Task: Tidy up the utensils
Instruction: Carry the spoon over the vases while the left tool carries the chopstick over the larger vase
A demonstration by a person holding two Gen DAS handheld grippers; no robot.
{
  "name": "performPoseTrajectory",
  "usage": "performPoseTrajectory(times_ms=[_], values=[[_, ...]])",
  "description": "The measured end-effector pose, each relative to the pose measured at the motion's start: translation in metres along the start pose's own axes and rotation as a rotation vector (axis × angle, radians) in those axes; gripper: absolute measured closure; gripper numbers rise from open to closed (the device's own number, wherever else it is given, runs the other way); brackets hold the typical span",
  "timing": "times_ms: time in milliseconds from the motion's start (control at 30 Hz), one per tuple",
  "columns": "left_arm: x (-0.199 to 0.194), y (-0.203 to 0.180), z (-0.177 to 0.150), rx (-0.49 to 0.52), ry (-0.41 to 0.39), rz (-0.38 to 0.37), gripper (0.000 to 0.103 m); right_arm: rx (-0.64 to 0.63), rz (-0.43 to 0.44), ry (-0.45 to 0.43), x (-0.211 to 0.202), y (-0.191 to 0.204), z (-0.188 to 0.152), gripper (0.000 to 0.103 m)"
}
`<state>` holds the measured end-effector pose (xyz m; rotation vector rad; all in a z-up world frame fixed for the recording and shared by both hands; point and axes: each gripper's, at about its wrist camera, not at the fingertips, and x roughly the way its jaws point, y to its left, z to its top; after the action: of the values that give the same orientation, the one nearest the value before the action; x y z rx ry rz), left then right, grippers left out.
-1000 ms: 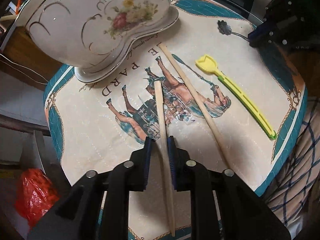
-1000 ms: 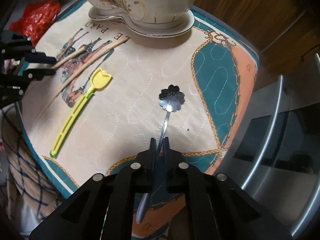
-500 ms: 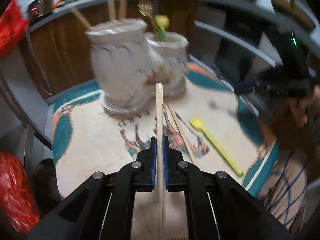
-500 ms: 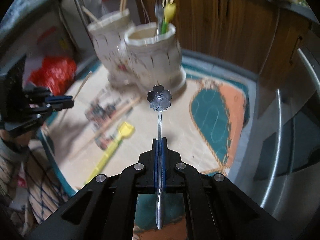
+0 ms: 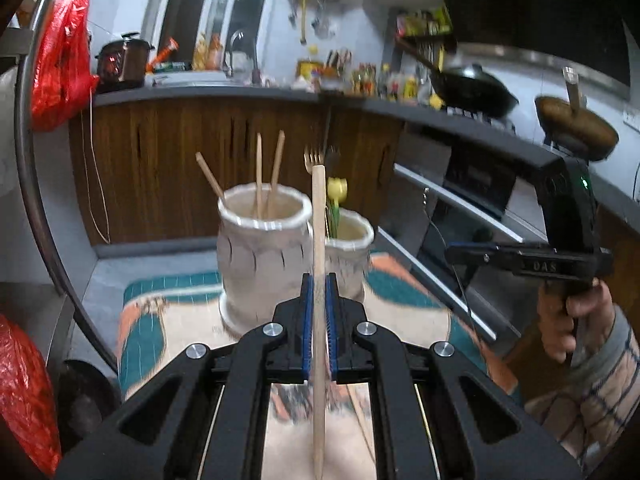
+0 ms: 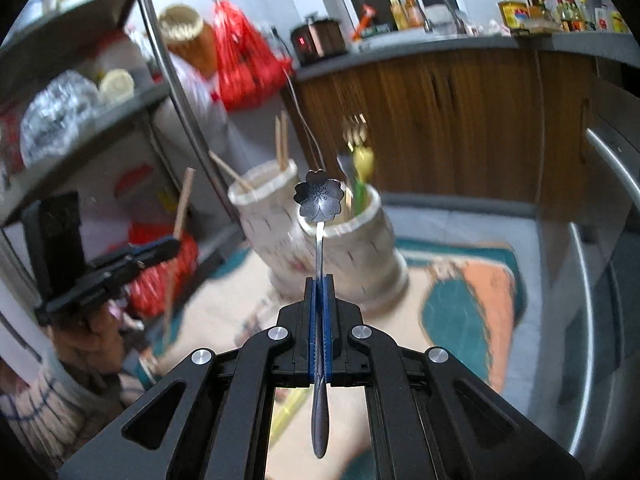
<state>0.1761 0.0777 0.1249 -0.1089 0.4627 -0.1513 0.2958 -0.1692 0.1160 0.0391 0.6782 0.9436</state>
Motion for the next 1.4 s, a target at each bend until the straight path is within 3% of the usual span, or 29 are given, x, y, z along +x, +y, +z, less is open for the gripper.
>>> performPoseTrajectory(times_ms=[267, 533, 833, 1000, 1200, 1400], values=[[0.005, 0.017, 0.031, -0.076, -0.175, 0.007, 0.097, -0.006, 0.009, -0.156, 0.005, 0.006, 0.027, 0.099], [0.018, 0.013, 0.071, -0.058, -0.338, 0.063, 0.097, -0.016, 0.026, -0.257, 0.016, 0.001, 0.055, 0.099], [0.038, 0.016, 0.093, -0.052, -0.49, 0.152, 0.097, -0.047, -0.073, -0.395, 0.028, 0.001, 0.086, 0.099], [0.049, 0.027, 0.088, -0.108, -0.572, 0.15, 0.097, -0.067, -0.123, -0.395, 0.054, 0.004, 0.087, 0.099], [0.071, 0.025, 0.074, -0.095, -0.527, 0.19, 0.097, -0.128, -0.213, -0.357, 0.079, 0.007, 0.074, 0.099], [0.082, 0.007, 0.053, -0.027, -0.443, 0.192, 0.097, -0.161, -0.218, -0.301, 0.083, 0.01, 0.058, 0.099]])
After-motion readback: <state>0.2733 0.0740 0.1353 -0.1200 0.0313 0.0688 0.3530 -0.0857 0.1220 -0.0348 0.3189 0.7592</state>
